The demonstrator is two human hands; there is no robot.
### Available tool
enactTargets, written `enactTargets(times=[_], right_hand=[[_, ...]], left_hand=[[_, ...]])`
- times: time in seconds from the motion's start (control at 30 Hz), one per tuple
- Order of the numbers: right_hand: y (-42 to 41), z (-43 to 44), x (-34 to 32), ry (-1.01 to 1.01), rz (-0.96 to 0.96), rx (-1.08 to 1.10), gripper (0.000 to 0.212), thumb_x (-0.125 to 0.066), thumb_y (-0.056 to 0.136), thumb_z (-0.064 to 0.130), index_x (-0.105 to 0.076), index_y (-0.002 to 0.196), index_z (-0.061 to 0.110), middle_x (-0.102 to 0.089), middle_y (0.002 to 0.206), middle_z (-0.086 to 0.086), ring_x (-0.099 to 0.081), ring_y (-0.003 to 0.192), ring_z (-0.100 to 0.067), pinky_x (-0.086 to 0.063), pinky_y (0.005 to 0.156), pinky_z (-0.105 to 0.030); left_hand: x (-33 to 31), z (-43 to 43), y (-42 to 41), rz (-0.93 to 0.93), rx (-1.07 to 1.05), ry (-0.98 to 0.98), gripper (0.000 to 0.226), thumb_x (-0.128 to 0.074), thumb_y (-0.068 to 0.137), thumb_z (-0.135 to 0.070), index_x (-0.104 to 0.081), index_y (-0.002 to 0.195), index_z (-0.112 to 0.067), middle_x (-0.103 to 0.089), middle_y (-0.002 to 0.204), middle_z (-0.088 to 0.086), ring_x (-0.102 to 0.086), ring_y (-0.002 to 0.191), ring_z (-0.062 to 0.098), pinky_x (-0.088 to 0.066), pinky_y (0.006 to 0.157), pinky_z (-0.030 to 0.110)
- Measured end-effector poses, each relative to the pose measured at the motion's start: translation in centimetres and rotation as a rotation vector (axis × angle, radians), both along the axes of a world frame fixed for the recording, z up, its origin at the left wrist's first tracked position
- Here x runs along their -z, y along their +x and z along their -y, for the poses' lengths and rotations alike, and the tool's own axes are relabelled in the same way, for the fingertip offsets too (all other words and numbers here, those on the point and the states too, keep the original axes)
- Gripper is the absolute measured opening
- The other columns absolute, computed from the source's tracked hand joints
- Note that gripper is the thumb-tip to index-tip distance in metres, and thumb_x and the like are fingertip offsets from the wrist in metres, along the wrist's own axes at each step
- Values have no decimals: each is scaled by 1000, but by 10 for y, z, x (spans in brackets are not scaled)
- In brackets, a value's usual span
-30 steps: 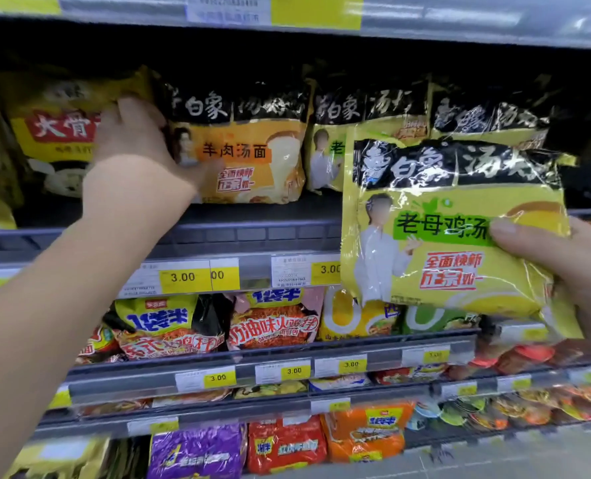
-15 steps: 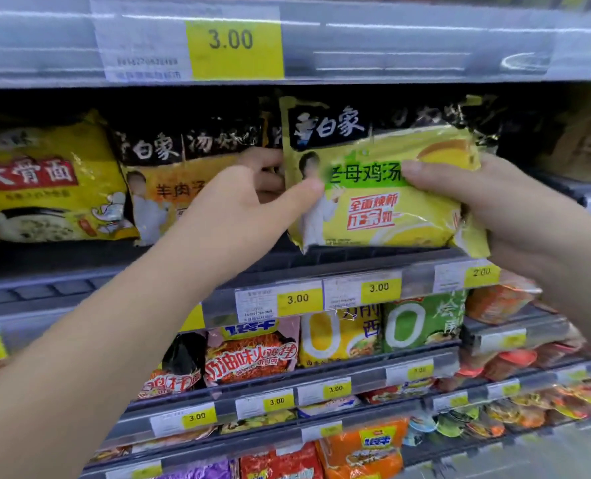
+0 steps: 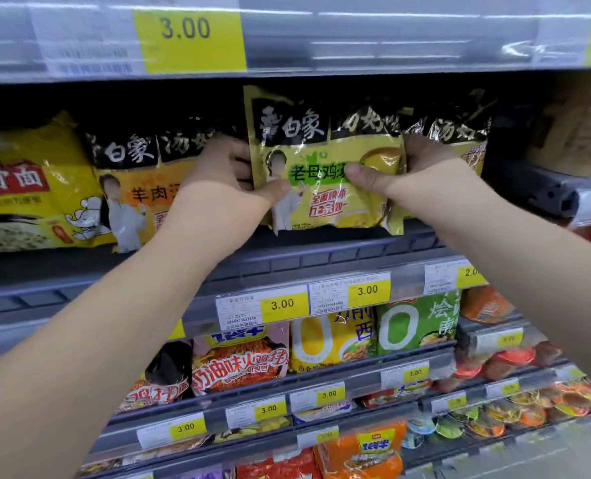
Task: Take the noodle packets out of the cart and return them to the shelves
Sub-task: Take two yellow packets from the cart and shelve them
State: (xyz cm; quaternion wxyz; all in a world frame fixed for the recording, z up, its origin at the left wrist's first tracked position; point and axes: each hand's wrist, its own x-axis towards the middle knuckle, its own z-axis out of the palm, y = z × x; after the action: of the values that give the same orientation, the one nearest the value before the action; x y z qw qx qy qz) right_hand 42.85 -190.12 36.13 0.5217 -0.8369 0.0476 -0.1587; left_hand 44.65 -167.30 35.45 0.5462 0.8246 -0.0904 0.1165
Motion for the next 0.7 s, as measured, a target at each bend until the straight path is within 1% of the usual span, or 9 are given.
enactTargets(times=[0.07, 0.17, 0.23, 0.3, 0.43, 0.5, 0.57, 0.63, 0.7], right_hand=[[1, -2, 2, -22, 27, 8, 71, -91, 69, 52, -56, 123, 25, -70, 107, 14, -69, 100, -8, -56, 90, -24], [3, -5, 5, -61, 53, 73, 86, -90, 73, 46, -49, 143, 15, -63, 112, 5, -64, 106, -17, -54, 96, -30], [5, -7, 7, -85, 70, 104, 86, -91, 71, 50, -51, 139, 15, -68, 116, -1, -67, 107, -24, -57, 95, -39], [6, -6, 10, -125, 65, 130, 82, -90, 71, 52, -53, 134, 15, -69, 114, -2, -68, 105, -24, -58, 90, -38], [-1, -5, 11, -242, 28, 153, 77, -86, 73, 57, -54, 130, 17, -69, 108, 1, -67, 95, -21, -46, 62, -21], [-5, -1, 9, -280, 4, 151, 68, -85, 76, 55, -52, 124, 19, -67, 95, 4, -65, 77, -16, -39, 49, -12], [-8, 3, 7, -280, -6, 141, 59, -85, 79, 48, -47, 116, 23, -59, 84, 10, -59, 62, -8, -37, 41, -9], [-10, 3, 6, -277, -2, 129, 60, -87, 78, 45, -50, 120, 23, -62, 89, 10, -63, 71, -10, -47, 54, -16], [-10, 2, 8, -260, 2, 135, 68, -89, 75, 45, -54, 128, 20, -68, 103, 5, -68, 89, -17, -58, 72, -32]], left_hand=[[3, 0, 2, 2, -23, 32, 44, -85, 82, -27, -54, 112, -21, -73, 105, -1, -75, 91, 19, -62, 83, 50], [5, 1, 5, 18, -52, 73, 40, -86, 81, -29, -52, 103, -25, -72, 103, -1, -74, 91, 20, -62, 82, 50], [7, 2, 4, 34, -71, 99, 40, -86, 81, -29, -49, 93, -30, -71, 98, -3, -74, 88, 19, -62, 81, 50], [8, 3, 2, 50, -94, 148, 40, -86, 81, -29, -47, 90, -30, -67, 91, -7, -71, 85, 16, -60, 83, 46], [9, 5, -4, 73, -132, 268, 39, -82, 84, -36, -51, 102, -24, -64, 88, -12, -66, 84, 13, -54, 77, 35], [9, 5, -5, 74, -141, 285, 40, -81, 85, -38, -50, 105, -23, -63, 88, -12, -65, 85, 13, -52, 75, 33], [10, 6, -5, 87, -148, 292, 40, -81, 86, -36, -50, 106, -22, -62, 88, -11, -65, 84, 13, -52, 72, 32], [11, 7, -5, 112, -162, 295, 39, -79, 88, -34, -48, 107, -22, -60, 89, -11, -63, 83, 12, -49, 68, 26], [13, 7, -5, 129, -169, 305, 39, -77, 90, -34, -46, 109, -21, -58, 90, -11, -61, 82, 8, -45, 63, 19]])
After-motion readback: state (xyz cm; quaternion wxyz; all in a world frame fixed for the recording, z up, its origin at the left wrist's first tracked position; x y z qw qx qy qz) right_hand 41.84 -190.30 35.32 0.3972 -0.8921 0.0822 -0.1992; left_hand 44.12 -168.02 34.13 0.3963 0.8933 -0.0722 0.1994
